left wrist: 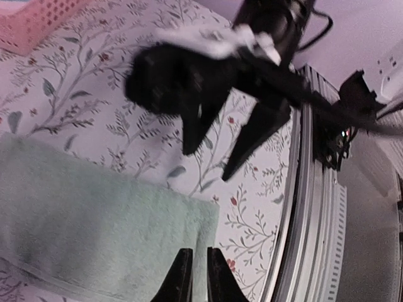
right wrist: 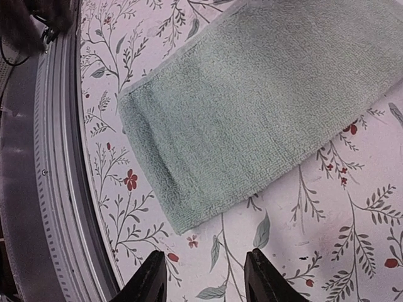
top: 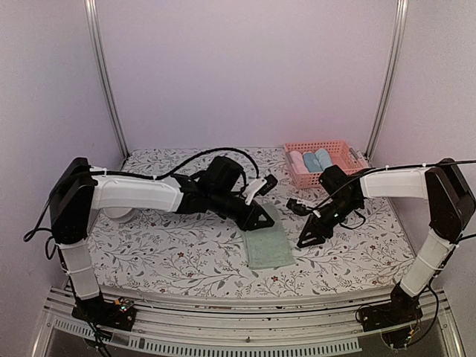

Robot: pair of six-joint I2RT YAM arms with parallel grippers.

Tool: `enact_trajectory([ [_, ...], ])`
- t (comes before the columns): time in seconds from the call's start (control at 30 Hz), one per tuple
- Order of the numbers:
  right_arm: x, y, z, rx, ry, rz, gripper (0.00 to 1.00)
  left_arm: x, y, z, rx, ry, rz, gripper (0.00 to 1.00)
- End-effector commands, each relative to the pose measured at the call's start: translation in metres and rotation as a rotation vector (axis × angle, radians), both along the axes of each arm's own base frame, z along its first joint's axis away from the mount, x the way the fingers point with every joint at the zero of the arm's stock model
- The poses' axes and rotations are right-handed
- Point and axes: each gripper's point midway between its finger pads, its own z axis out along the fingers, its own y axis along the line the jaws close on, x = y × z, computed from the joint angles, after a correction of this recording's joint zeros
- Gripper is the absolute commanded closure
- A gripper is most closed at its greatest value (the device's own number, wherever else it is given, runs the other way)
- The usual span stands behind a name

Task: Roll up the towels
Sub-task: Rotate the towel at the center of the board, then pick up the towel from the center of the board.

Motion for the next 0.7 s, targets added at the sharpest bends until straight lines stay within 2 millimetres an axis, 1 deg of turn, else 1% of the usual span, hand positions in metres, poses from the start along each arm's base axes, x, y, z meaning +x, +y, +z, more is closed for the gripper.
enact_trajectory([
  [0.0,0.023,-0.02,-0.021,-0.113,-0.053,-0.084,0.57,-0.055,0.007,-0.05,0.085,0.06,-0.1,0.88],
  [0.07,0.03,-0.027,-0.026,-0.13,-0.04,-0.119,0.57,-0.073,0.006,-0.064,0.105,0.08,-0.144,0.89],
  [0.13,0.032,-0.03,-0.027,-0.132,-0.03,-0.134,0.58,-0.086,0.007,-0.084,0.149,0.098,-0.176,0.9],
  [0.17,0.032,-0.03,-0.027,-0.129,-0.03,-0.134,0.58,-0.089,0.01,-0.1,0.185,0.113,-0.175,0.91],
  [0.2,0.032,-0.029,-0.026,-0.125,-0.03,-0.133,0.58,-0.086,0.016,-0.123,0.248,0.12,-0.147,0.91],
  [0.23,0.031,-0.029,-0.025,-0.123,-0.03,-0.133,0.58,-0.084,0.022,-0.138,0.298,0.127,-0.131,0.92],
  [0.27,0.032,-0.029,-0.025,-0.123,-0.03,-0.134,0.58,-0.084,0.026,-0.152,0.34,0.136,-0.129,0.92],
  [0.33,0.031,-0.03,-0.026,-0.127,-0.03,-0.135,0.58,-0.087,0.032,-0.168,0.383,0.154,-0.135,0.92],
  [0.4,0.03,-0.031,-0.027,-0.127,-0.026,-0.136,0.58,-0.09,0.036,-0.17,0.387,0.158,-0.147,0.92],
  [0.5,0.027,-0.029,-0.023,-0.108,-0.022,-0.128,0.58,-0.091,0.04,-0.162,0.389,0.136,-0.156,0.91],
  [0.53,0.026,-0.027,-0.019,-0.09,-0.02,-0.122,0.58,-0.092,0.04,-0.155,0.379,0.126,-0.164,0.9],
  [0.6,0.018,-0.02,-0.008,-0.03,-0.012,-0.087,0.57,-0.092,0.038,-0.136,0.335,0.101,-0.173,0.89],
  [0.67,0.01,-0.015,0.003,0.011,-0.028,-0.047,0.58,-0.093,0.034,-0.108,0.27,0.058,-0.18,0.86],
])
